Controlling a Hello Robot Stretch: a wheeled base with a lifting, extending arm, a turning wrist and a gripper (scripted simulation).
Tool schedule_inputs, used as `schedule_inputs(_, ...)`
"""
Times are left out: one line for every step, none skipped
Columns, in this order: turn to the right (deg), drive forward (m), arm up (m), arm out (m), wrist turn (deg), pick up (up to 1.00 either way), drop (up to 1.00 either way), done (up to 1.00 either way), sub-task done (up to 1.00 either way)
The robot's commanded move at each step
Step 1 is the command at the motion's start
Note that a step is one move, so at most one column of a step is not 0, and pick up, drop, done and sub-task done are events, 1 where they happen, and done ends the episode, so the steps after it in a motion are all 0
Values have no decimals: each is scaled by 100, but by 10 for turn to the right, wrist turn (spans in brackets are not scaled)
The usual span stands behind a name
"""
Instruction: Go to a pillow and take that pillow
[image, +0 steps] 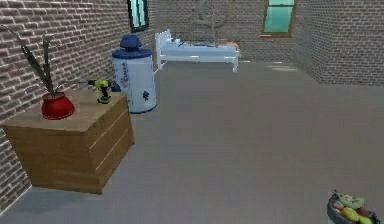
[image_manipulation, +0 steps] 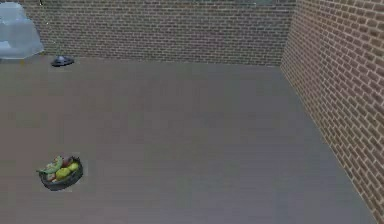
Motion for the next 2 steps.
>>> schedule_inputs(0,100,0,0,0,0,0,0,0)
schedule_inputs(0,100,0,0,0,0,0,0,0)
